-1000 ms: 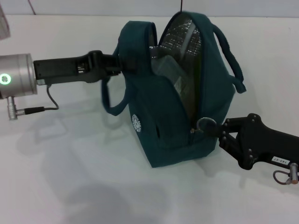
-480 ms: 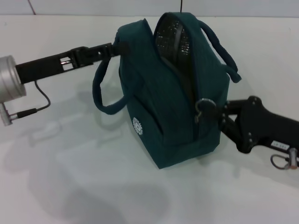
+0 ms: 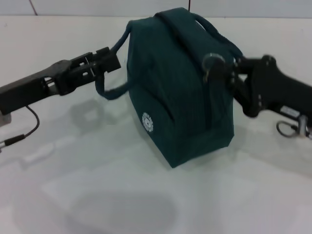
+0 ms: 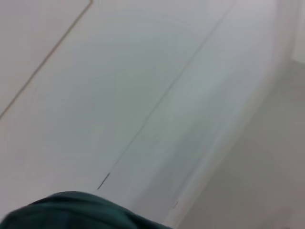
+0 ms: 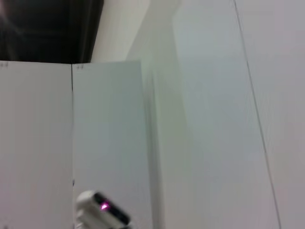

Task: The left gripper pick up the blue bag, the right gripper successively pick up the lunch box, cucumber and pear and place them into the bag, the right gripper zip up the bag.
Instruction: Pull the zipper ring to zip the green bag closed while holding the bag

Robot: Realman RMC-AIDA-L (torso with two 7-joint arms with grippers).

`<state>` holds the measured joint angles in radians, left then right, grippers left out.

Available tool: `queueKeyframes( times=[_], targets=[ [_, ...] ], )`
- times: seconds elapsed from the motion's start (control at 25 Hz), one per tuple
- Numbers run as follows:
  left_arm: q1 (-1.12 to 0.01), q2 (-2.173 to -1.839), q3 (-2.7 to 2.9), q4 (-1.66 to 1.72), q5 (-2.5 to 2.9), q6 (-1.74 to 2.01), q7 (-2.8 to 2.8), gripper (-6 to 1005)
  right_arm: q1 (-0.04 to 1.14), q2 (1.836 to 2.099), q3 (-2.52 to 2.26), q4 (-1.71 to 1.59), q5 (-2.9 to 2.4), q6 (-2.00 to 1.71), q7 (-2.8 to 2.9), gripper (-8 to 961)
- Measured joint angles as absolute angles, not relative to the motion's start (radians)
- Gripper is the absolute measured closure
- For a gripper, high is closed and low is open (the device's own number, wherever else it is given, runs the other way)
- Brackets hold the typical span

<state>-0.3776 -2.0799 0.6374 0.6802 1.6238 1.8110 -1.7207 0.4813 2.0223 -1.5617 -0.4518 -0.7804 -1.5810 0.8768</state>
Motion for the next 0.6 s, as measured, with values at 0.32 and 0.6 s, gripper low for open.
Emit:
queueKeyframes(
  times=[0.32,0.6],
  targets=[
    [-0.307,-2.077,0.632,0.59,1.568,1.871,-1.52,188,0.596,2.026,-1.576,-0.445,-0.764,-1.526,0.869,940],
    [-0.266,-2.084,0.635,0.5,1.587,1.859,-1.333,193,0.675,2.028,-1.624,-0.45,-0.763,-1.454,0.868,940]
  ],
)
